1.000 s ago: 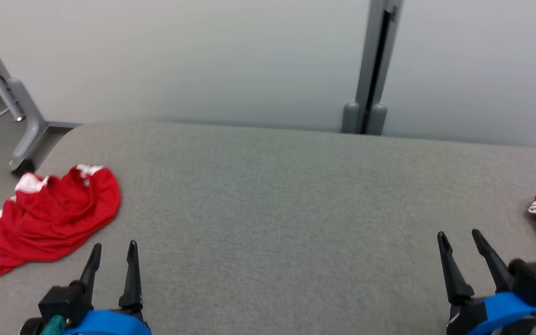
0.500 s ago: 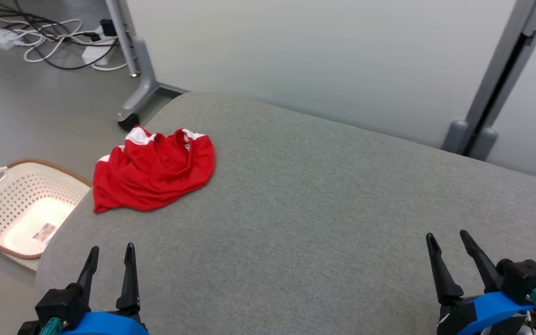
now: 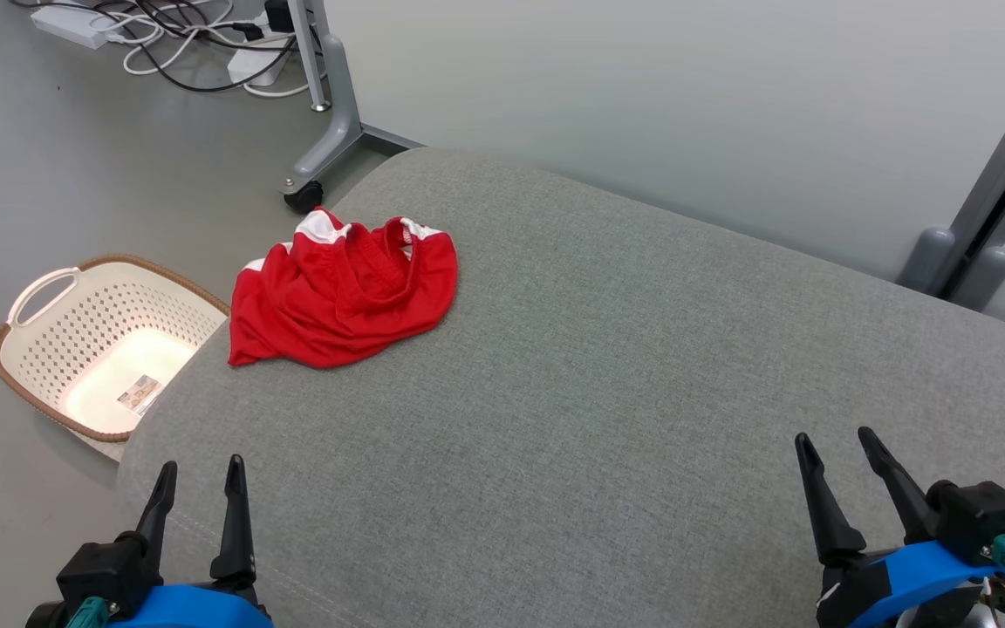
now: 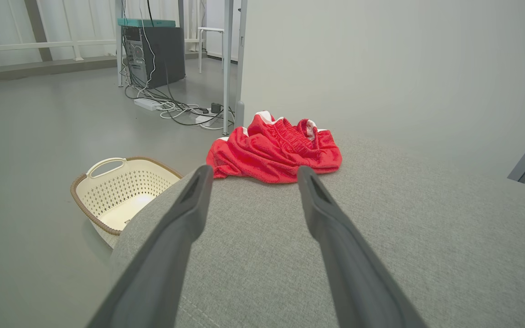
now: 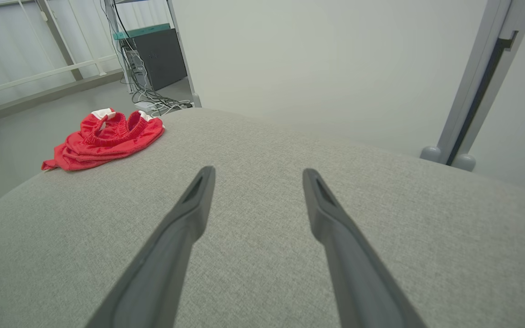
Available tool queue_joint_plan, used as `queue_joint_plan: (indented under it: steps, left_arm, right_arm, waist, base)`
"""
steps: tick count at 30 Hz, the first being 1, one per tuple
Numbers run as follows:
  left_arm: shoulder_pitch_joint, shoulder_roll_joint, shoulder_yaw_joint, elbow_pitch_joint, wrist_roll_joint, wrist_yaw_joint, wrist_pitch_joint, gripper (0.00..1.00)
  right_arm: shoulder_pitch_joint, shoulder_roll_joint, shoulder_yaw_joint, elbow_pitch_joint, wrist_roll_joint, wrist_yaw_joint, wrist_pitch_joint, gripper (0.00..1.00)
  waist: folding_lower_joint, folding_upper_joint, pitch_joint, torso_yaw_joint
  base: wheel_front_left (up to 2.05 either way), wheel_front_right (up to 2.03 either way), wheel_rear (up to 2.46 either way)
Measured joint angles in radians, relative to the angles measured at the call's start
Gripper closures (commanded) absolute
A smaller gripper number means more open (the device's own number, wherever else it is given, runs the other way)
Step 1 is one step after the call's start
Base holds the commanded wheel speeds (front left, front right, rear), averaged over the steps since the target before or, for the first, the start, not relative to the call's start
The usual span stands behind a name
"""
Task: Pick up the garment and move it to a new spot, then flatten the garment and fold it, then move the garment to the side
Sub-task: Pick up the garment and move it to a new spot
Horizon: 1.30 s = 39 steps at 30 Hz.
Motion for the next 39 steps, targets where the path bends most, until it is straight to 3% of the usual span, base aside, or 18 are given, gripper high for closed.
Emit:
queue_joint_plan:
  steps: [11, 19, 29, 39]
  left_arm:
    - [-0.03, -0.001, 0.028, -0.045, -0.026, 0.009, 0.008, 0.0]
    - [-0.204, 0.077, 0.077, -0.112, -0.067, 0.025, 0.172, 0.0]
    - [-0.469, 0.165, 0.191, 0.133, -0.179, 0.009, 0.276, 0.0]
    - [-0.583, 0.227, 0.226, 0.311, -0.233, 0.022, 0.405, 0.0]
  right_arm:
    - [-0.008, -0.006, 0.0, -0.007, 0.0, 0.0, -0.003, 0.0]
    - [-0.047, -0.026, 0.008, -0.086, -0.019, 0.0, 0.023, 0.0]
    - [-0.151, -0.099, 0.088, -0.2, -0.044, 0.0, 0.039, 0.0]
    - [-0.231, -0.152, 0.128, -0.33, -0.056, 0.0, 0.073, 0.0]
  waist:
    - [0.0, 0.0, 0.044, -0.019]
    - [-0.0001, 0.0, 0.141, -0.064]
    - [0.0003, 0.0, 0.341, -0.209]
    - [0.0003, 0.0, 0.535, -0.361]
  base:
    - [0.0, 0.0, 0.0]
    - [0.0, 0.0, 0.0]
    - [0.0, 0.0, 0.0]
    - [0.0, 0.0, 0.0]
